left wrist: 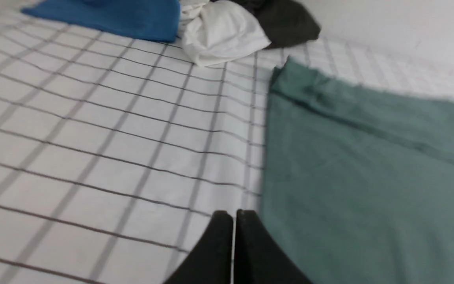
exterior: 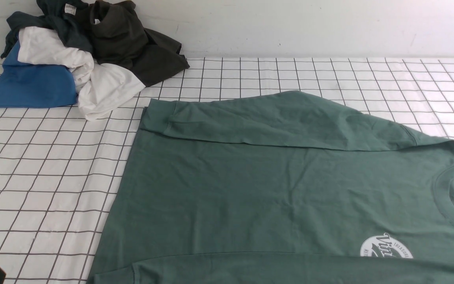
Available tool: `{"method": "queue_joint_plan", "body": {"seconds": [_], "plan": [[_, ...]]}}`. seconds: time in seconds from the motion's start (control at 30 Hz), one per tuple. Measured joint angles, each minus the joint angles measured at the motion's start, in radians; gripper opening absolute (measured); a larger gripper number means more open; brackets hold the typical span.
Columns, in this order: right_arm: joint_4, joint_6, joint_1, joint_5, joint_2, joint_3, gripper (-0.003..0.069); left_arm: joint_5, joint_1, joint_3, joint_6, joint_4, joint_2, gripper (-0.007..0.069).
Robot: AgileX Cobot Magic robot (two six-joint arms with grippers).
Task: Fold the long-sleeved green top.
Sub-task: Use the left arm to clamp the cuff closest to it
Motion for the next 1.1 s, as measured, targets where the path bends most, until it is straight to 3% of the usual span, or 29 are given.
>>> {"method": "queue_joint_plan", "body": {"seconds": [0.03, 0.17, 0.3, 0.4, 0.57, 0.67, 0.77, 0.9, 1.1], "plan": [[0.067, 0.041, 0.000, 0.000, 0.000, 0.000, -0.0014, -0.018, 0.000, 0.000, -0.091, -0.160, 0.000, -0.0007], [0.346, 0.204, 0.000, -0.005, 0.000, 0.001, -0.0014, -0.033, 0.000, 0.000, -0.188, -0.433, 0.000, -0.0007], [0.610, 0.329, 0.000, -0.003, 0.000, 0.003, -0.0014, -0.036, 0.000, 0.000, -0.190, -0.559, 0.000, -0.0007], [0.683, 0.336, 0.000, -0.010, 0.000, 0.003, -0.0014, -0.036, 0.000, 0.000, -0.190, -0.576, 0.000, -0.0007], [0.674, 0.284, 0.000, -0.018, 0.000, 0.003, -0.0014, -0.036, 0.000, 0.000, -0.102, -0.579, 0.000, -0.0007], [0.638, 0.214, 0.000, -0.022, 0.000, 0.003, -0.0014, -0.006, 0.000, -0.031, 0.088, -0.574, 0.000, -0.0007], [0.634, 0.135, 0.000, -0.028, 0.000, 0.001, -0.0014, 0.066, 0.000, -0.137, 0.354, -0.561, 0.006, -0.0007], [0.597, 0.018, 0.000, -0.052, 0.009, -0.065, -0.0014, 0.157, 0.000, -0.280, 0.594, -0.510, 0.123, -0.0007], [0.445, -0.159, 0.000, -0.090, 0.226, -0.284, -0.0014, 0.399, 0.000, -0.503, 0.667, -0.286, 0.474, -0.0007]]}}
